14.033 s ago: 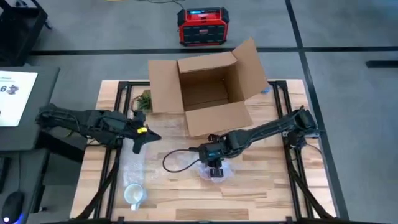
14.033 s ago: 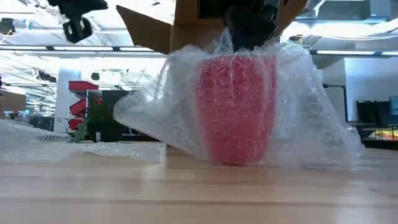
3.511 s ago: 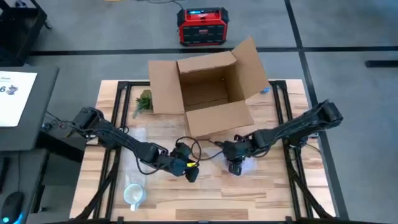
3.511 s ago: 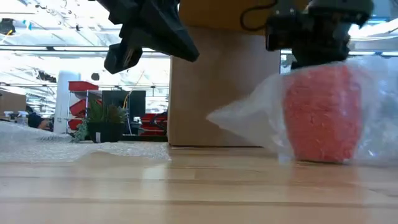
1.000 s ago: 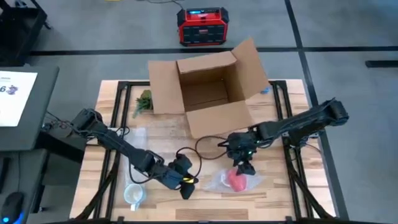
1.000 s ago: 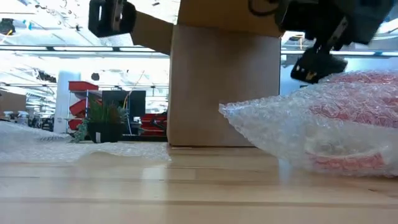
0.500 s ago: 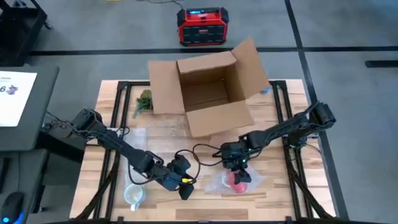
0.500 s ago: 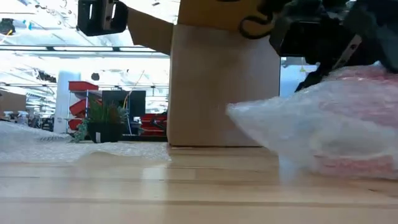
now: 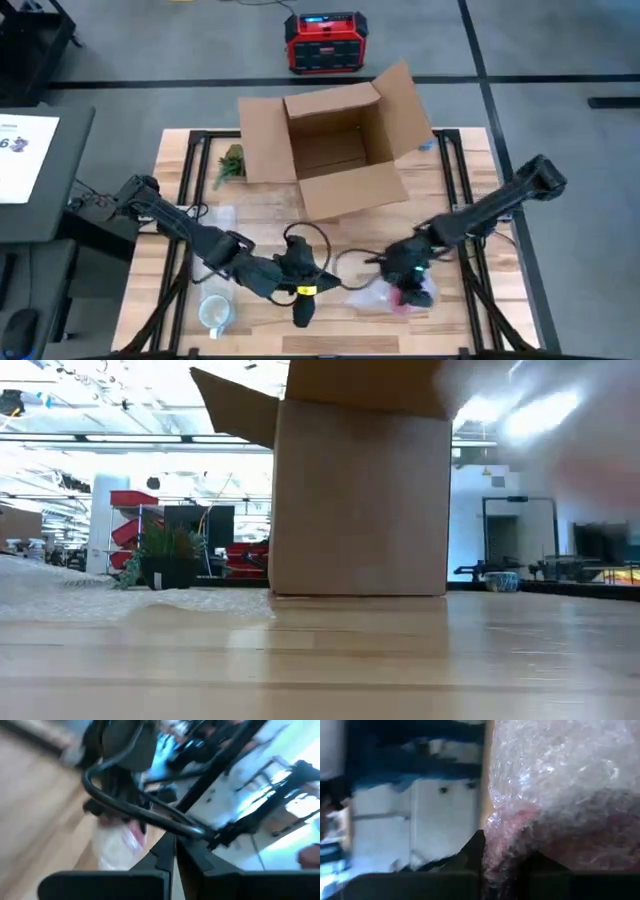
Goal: Wrap mug
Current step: Put the wrapped red mug into the cardboard box
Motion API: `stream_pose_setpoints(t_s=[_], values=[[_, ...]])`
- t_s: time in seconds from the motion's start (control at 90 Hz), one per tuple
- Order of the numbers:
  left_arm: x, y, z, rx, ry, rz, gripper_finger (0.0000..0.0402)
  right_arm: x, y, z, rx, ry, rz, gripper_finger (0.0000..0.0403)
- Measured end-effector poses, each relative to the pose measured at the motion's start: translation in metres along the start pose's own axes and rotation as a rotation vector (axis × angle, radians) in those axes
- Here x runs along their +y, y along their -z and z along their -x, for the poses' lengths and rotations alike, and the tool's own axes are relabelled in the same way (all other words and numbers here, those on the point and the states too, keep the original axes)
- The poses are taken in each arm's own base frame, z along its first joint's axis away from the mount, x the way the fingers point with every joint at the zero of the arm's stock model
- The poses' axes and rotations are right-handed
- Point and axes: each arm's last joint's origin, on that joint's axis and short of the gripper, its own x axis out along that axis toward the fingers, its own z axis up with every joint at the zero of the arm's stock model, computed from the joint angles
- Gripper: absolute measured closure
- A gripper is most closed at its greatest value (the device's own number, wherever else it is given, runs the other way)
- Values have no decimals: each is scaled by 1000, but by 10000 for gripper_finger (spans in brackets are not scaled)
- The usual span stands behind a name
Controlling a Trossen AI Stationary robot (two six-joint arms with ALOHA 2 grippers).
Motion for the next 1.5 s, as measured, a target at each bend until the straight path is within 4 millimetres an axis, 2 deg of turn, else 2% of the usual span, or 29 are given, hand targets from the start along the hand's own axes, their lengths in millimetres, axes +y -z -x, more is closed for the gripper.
stream_pose_setpoints(t_s=[0.078, 0.156, 0.233, 0.356, 0.478, 0.633, 0.789, 0.856, 0.967, 1.133, 1.3, 1.389, 1.5], values=[[-4, -29, 7, -86, -19, -58, 402, 21, 11, 17, -50, -67, 8, 371], [7, -54, 10, -138, -108, -117, 402, 43, 16, 42, -167, -106, 20, 372], [27, -72, 7, -121, -205, -178, 401, 64, 20, 67, -286, -137, 23, 372], [70, -85, -1, -8, -353, -245, 388, 97, 24, 107, -481, -179, 106, 372], [103, -93, -7, 104, -397, -348, 341, 128, 26, 144, -659, -197, 241, 372], [133, -105, -15, 125, -462, -380, 249, 164, 25, 183, -823, -191, 449, 373], [165, -103, -24, 261, -497, -355, 183, 183, 19, 215, -963, -46, 591, 373], [179, -90, -35, 371, -543, -361, 175, 187, 15, 224, -1008, 49, 624, 373], [190, -76, -47, 469, -574, -369, 179, 191, 11, 239, -1053, 151, 656, 373], [194, -63, -64, 516, -566, -372, 223, 184, 3, 248, -1057, 289, 604, 373], [180, -52, -73, 518, -498, -382, 322, 165, -8, 252, -1109, 555, 463, 373], [167, -45, -72, 537, -456, -397, 377, 155, -12, 257, -1116, 638, 406, 373], [147, -36, -73, 527, -402, -407, 390, 140, -20, 257, -1032, 621, 358, 373]])
